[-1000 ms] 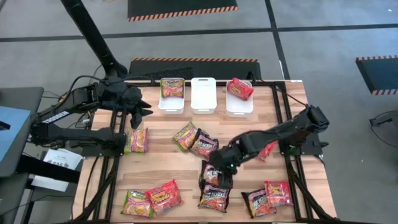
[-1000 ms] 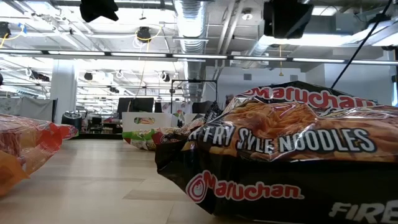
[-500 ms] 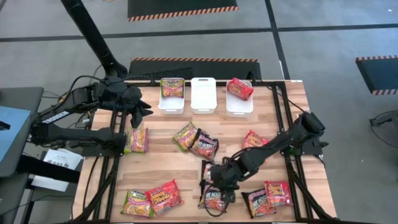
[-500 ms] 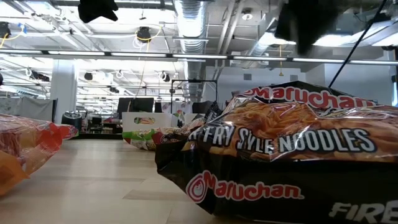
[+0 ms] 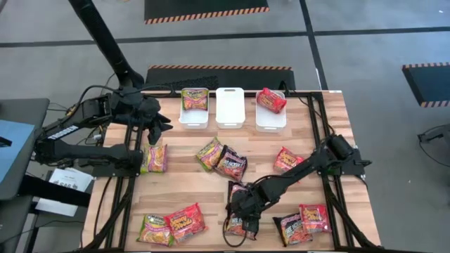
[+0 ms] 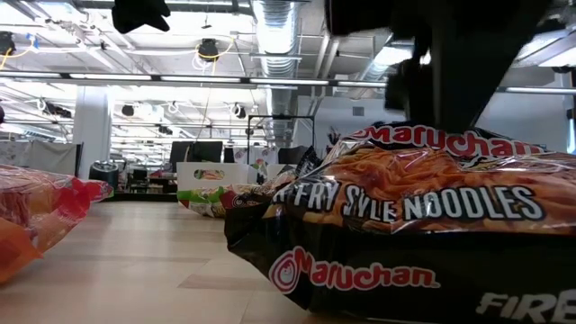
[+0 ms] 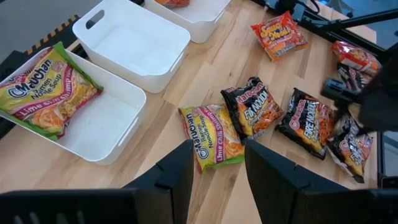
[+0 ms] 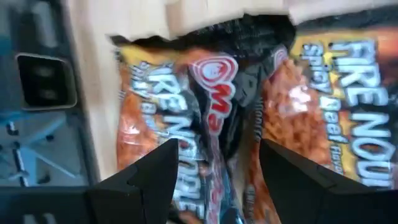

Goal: Sort Maruchan noodles
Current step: Put the black noodle pack into the middle white bin

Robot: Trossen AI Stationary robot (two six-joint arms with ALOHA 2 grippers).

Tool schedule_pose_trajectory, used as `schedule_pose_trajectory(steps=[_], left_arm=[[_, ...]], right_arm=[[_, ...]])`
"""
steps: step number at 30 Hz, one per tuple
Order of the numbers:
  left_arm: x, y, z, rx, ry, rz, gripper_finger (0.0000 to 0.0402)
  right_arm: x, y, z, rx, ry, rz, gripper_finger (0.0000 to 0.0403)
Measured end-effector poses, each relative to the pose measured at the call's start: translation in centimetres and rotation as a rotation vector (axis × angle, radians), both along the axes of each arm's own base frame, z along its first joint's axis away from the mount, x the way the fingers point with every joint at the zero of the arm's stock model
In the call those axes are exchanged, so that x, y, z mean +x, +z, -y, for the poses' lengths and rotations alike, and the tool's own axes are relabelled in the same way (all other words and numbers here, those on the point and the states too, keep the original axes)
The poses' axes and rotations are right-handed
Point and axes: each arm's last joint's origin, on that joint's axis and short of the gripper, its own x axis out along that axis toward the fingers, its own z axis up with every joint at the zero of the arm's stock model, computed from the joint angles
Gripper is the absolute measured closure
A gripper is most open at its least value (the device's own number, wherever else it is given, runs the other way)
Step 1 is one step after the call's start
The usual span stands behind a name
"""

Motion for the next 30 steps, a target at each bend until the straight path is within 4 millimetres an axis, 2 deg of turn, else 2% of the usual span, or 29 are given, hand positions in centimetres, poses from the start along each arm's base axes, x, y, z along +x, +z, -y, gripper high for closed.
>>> schedule_pose_trajectory(steps=[9,13,21,22,26,30], left_arm=[[0.0,0.0,0.0,-0.004,0.008,0.000,0.0274],[0.0,-0.1,0.0,-0.012,0.014,-0.004,0.0274],[-0.1,-0.2,0.0,-0.013,0.021,-0.021,0.0274],[-0.1,-0.2,0.0,-0.008,0.028,-0.023,0.0274],[-0.2,-0.2,-0.1,0.009,0.052,-0.029,0.0274],[-0.2,-0.2,-0.1,0.011,0.055,-0.030,0.0274]], right_arm=[[0.5,-1.9,-0.4,0.056,-0.058,-0.063,0.0164],[0.6,-2.0,-0.5,0.072,-0.075,-0.069,0.0212],[0.7,-1.9,-0.7,0.112,-0.073,-0.067,0.0377],[0.8,-1.8,-0.7,0.121,-0.062,-0.063,0.0388],[1.0,-1.3,-0.9,0.122,-0.040,-0.062,0.0392],[1.4,0.4,-0.9,0.099,0.002,-0.055,0.0397]])
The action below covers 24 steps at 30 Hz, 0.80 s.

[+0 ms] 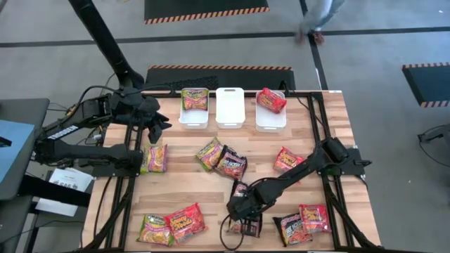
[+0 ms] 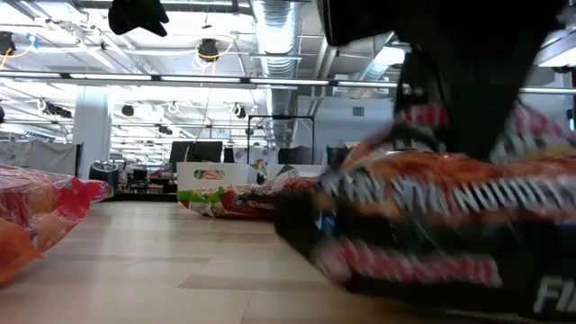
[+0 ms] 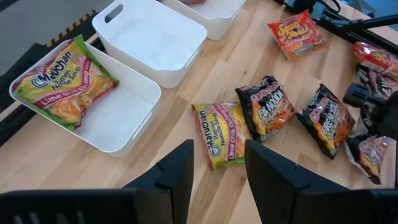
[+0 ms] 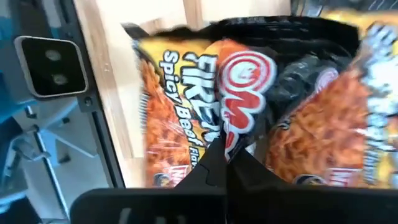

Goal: Sort Maruchan noodles
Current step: Put the black noodle pack into the middle white bin

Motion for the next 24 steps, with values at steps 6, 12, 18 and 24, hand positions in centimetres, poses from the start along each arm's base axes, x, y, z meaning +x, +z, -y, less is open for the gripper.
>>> schedule_pose_trajectory(steps=[6,12,18,24], left_arm=[[0.0,0.0,0.0,0.000,0.000,0.001,0.0274],[0.0,0.0,0.0,0.004,-0.004,-0.004,0.0274],[-0.1,-0.2,0.1,-0.004,-0.004,-0.026,0.0274],[-0.2,-0.3,0.1,-0.013,-0.002,-0.042,0.0274]], right_arm=[[0.6,3.4,1.7,-0.104,0.042,0.022,0.0399],[1.5,6.7,4.9,-0.231,0.071,0.027,0.0399],[2.7,9.6,9.4,-0.318,0.056,0.050,0.0399],[3.5,12.1,14.7,-0.379,0.026,0.082,0.0399]])
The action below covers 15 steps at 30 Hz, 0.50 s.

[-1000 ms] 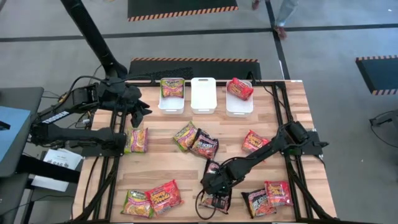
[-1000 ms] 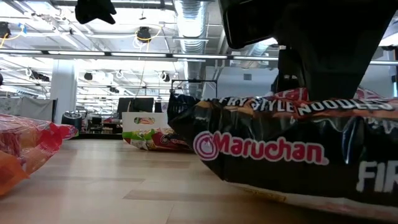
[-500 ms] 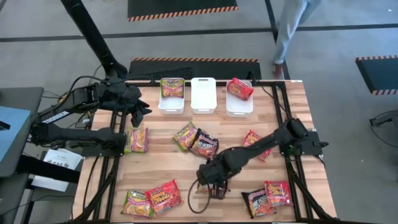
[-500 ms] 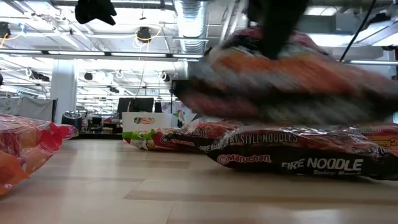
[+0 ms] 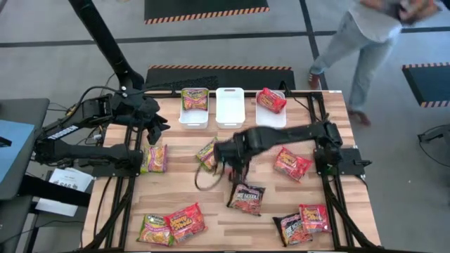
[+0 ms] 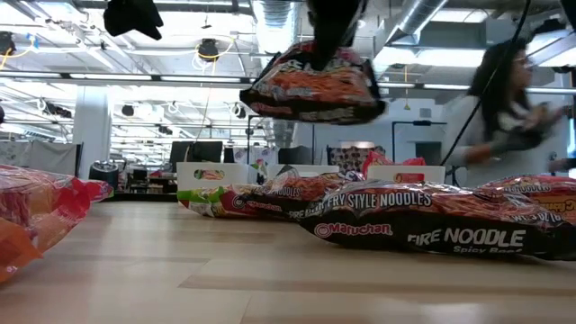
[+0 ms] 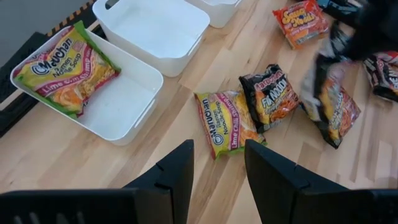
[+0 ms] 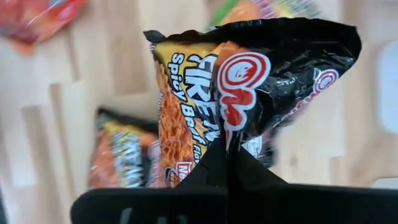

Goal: Sort Maruchan noodles
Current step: Put the black noodle pack into the middle white bin

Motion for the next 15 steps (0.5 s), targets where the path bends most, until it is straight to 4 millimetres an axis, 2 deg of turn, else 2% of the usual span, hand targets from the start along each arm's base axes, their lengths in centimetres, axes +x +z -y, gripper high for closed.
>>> schedule_pose_trajectory(steps=[7,15], left_arm=[[0.0,0.0,0.0,-0.001,0.001,0.000,0.0274],[0.0,0.0,0.0,-0.001,0.001,0.001,0.0274]], right_arm=[[0.3,1.8,6.5,-0.116,-0.055,0.046,0.0399],[-0.3,2.1,12.8,-0.255,-0.086,0.029,0.0398]])
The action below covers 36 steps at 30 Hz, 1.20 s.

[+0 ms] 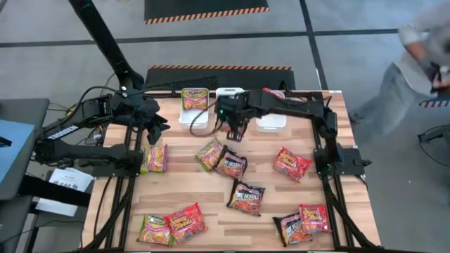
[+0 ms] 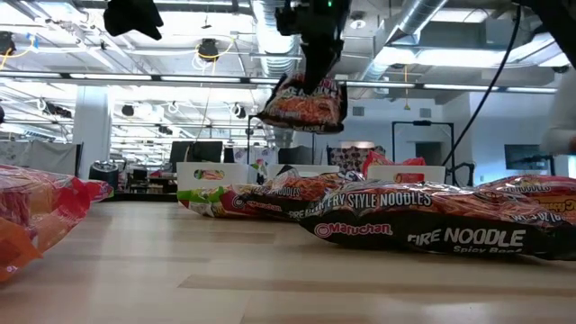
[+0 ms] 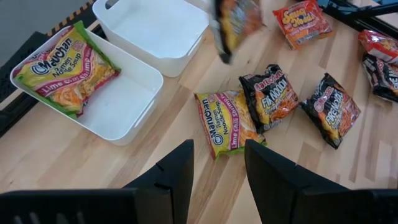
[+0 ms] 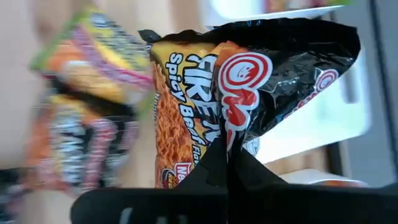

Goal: Sort Maruchan noodles
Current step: Put the black noodle pack into the middle white bin

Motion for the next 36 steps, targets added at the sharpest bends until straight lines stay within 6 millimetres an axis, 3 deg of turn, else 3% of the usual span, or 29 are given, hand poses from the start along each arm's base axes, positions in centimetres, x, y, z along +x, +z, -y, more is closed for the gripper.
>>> schedule_pose_trajectory(steps=[19,27,36], left_arm=[[-0.1,0.0,-0.3,0.015,0.129,0.000,0.0274],[-0.1,0.0,-0.4,0.022,0.155,-0.004,0.0274],[0.2,-0.1,-0.7,0.052,0.196,-0.015,0.0274]], right_arm=[[-1.2,1.5,13.1,-0.325,0.097,0.155,0.0398],[-1.6,0.9,15.9,-0.439,0.198,0.156,0.0398],[-2.2,-1.3,16.8,-0.430,0.219,0.094,0.0398]])
